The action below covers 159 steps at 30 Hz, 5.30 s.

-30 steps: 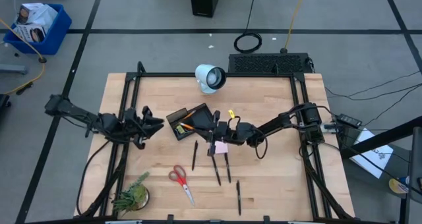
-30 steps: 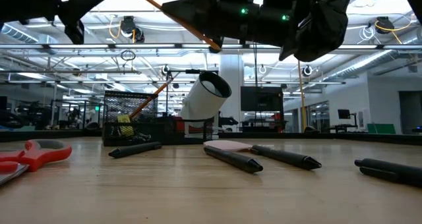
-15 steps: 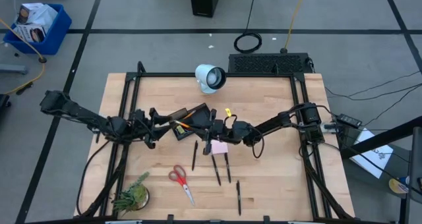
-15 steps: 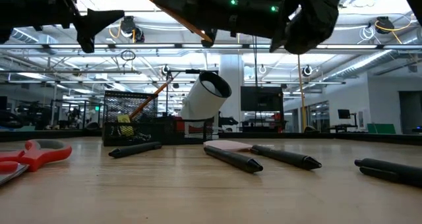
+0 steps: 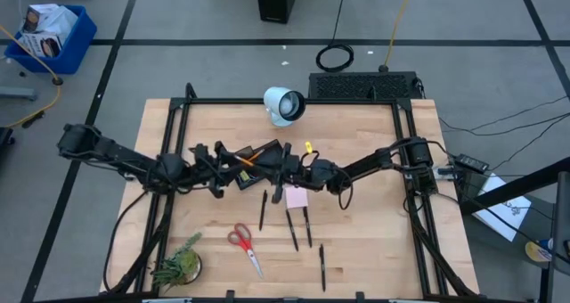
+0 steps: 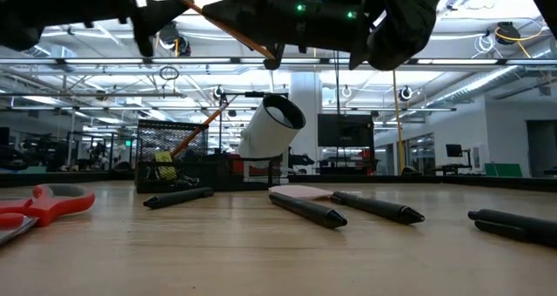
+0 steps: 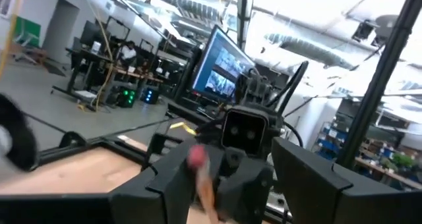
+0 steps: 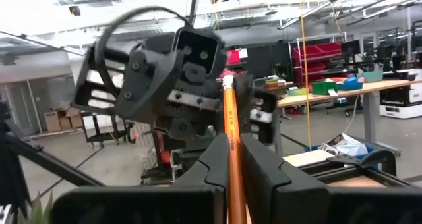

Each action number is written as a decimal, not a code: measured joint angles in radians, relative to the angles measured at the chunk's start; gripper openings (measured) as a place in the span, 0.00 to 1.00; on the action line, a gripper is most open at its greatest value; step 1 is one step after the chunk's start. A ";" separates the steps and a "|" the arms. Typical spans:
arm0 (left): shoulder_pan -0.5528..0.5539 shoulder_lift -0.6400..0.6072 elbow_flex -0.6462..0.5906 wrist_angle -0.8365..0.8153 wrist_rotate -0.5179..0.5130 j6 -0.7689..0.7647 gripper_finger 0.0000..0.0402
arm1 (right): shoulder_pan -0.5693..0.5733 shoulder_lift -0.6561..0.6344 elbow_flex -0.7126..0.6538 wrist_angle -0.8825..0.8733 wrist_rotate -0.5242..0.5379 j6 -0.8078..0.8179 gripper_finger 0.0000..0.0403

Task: Pick and place office supplies into organizer
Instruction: Put the orange pencil into the black desk organizer, then put the black pen into the black desk organizer

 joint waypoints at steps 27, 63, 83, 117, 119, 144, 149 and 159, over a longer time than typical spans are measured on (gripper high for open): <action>0.010 0.088 0.047 -0.070 0.003 -0.007 0.23 | 0.031 0.000 -0.003 0.030 0.031 -0.090 0.04; 0.010 -0.354 0.047 -0.692 -0.243 0.119 0.09 | 0.194 -0.363 -0.447 -0.068 0.164 -0.235 0.33; 0.010 -0.395 0.047 -0.910 -0.427 0.077 0.05 | 0.216 -0.395 -0.501 -0.039 0.164 -0.191 0.33; -0.054 -0.394 0.047 -0.773 -0.025 -0.035 0.46 | 0.291 -0.394 -0.494 -0.318 0.307 0.192 0.29; -0.068 -0.393 0.047 -0.783 -0.029 -0.035 0.46 | 0.303 -0.394 -0.479 -0.248 0.203 0.176 0.28; -0.044 -0.502 0.033 -0.790 -0.035 0.166 0.46 | 0.502 -0.394 -0.395 -0.553 0.696 0.257 0.28; -0.002 -0.572 -0.015 -0.785 -0.005 0.174 0.46 | 0.595 -0.394 -0.237 -0.909 0.825 0.443 0.28; 0.014 -0.605 -0.057 -0.748 0.027 0.147 0.46 | 0.711 -0.246 0.045 -1.440 0.671 1.005 0.28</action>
